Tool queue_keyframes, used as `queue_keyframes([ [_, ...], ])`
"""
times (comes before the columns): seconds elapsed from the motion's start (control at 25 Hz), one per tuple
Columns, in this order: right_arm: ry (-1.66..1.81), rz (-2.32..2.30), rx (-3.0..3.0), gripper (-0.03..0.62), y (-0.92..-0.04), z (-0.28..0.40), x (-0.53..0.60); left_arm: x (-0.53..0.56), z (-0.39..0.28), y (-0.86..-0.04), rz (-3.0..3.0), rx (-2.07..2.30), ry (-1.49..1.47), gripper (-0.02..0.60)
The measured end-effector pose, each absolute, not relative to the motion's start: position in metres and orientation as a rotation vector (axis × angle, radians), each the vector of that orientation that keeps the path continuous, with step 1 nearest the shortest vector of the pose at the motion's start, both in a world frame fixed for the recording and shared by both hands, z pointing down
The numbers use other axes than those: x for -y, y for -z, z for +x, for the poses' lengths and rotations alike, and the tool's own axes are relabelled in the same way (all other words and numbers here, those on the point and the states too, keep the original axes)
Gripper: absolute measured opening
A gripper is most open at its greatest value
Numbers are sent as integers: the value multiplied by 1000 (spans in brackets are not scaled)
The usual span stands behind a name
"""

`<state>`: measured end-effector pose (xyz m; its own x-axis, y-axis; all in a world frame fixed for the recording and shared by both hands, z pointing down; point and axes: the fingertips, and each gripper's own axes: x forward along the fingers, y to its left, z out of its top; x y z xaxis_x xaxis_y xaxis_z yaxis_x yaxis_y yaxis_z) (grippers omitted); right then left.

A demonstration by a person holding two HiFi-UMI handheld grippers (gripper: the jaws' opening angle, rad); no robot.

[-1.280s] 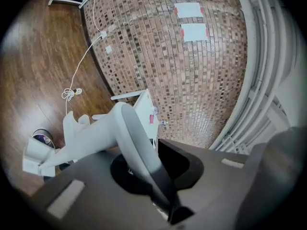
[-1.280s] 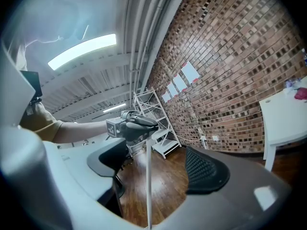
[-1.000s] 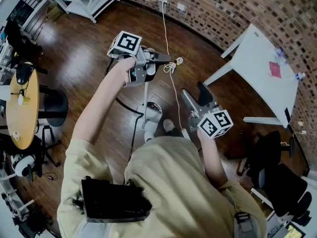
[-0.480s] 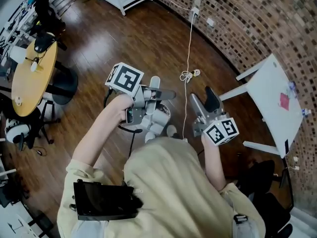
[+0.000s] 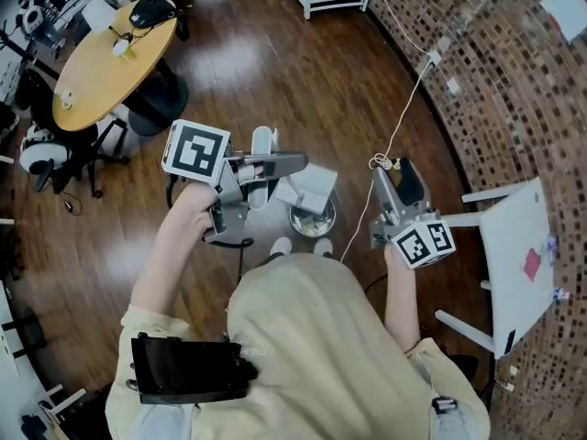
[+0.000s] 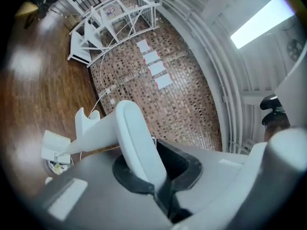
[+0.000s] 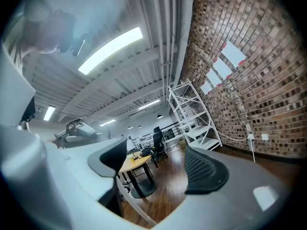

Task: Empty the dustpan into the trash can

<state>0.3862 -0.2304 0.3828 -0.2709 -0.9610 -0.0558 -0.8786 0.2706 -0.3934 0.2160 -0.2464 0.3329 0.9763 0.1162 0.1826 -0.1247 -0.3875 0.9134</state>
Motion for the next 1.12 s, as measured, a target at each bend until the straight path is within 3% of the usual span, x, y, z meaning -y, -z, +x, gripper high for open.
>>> queue_keyframes([
  [0.28, 456, -1553, -2418, 360, -386, 325, 269, 280, 146, -351, 2090, 220, -216, 9],
  [0.72, 532, -1361, -2651, 360, -421, 227, 291, 305, 84, -486, 2120, 321, -455, 14],
  [1.12, 675, -1337, -2770, 360, -470, 188, 298, 330, 19, -611, 2042, 450, -307, 31],
])
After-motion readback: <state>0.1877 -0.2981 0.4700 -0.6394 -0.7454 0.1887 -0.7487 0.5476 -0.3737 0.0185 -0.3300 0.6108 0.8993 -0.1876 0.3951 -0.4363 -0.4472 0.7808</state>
